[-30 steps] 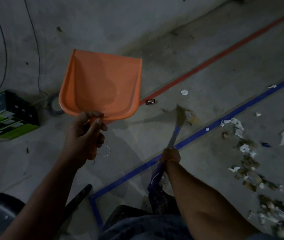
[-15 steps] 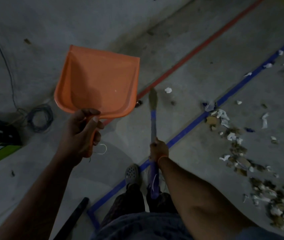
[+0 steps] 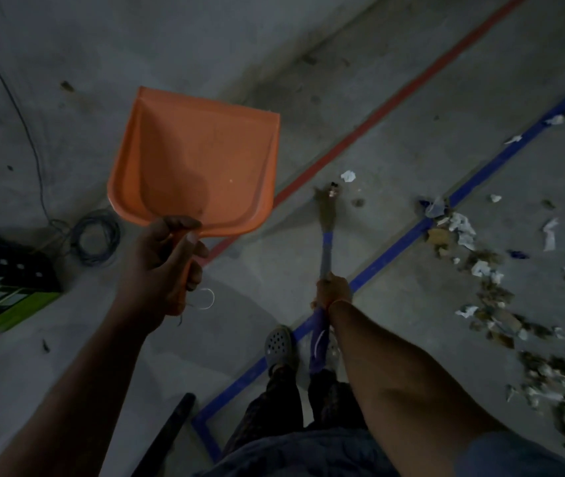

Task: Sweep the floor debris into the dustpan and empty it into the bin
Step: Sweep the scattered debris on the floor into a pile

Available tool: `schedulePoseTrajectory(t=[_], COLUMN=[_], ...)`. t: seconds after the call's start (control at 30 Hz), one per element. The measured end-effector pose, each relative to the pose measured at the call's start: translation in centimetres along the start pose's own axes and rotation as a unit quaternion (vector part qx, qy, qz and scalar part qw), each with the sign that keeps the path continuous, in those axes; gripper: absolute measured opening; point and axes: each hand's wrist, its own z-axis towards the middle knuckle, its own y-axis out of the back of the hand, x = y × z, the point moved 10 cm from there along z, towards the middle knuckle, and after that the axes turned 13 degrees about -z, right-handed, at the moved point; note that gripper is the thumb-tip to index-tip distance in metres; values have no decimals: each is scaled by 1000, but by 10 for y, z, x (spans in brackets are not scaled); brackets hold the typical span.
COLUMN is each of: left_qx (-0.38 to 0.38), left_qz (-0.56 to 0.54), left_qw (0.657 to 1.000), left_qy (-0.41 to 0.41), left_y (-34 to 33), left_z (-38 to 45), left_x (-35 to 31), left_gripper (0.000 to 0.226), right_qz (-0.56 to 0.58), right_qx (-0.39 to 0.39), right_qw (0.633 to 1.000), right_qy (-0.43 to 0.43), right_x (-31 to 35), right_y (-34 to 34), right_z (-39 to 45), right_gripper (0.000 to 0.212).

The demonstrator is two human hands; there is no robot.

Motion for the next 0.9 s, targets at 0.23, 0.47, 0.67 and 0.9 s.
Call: schedulePoseTrajectory(t=[0.23,0.47,0.67,0.9], left_qx=[57,93,68,35], left_qz=[-2,12,2,7], left_qw=[998,996,998,999], left_qy=[-1,0,-1,-3], left_y=[-35,-56,-49,-31], left_z=[15,18,17,14], left_x=[4,3,3,1], left_gripper=[9,9,9,12], right_qz=[-130,-147,-123,-28], right_qx=[-128,-175,-120,-13], right_qw=[981,973,983,998], right_qy=[-70,-33,66,63], right_x=[-44,-58,-8,36], right_y=[102,96,51,34], right_z=[15,9,-8,16], right_gripper=[31,20,32,34])
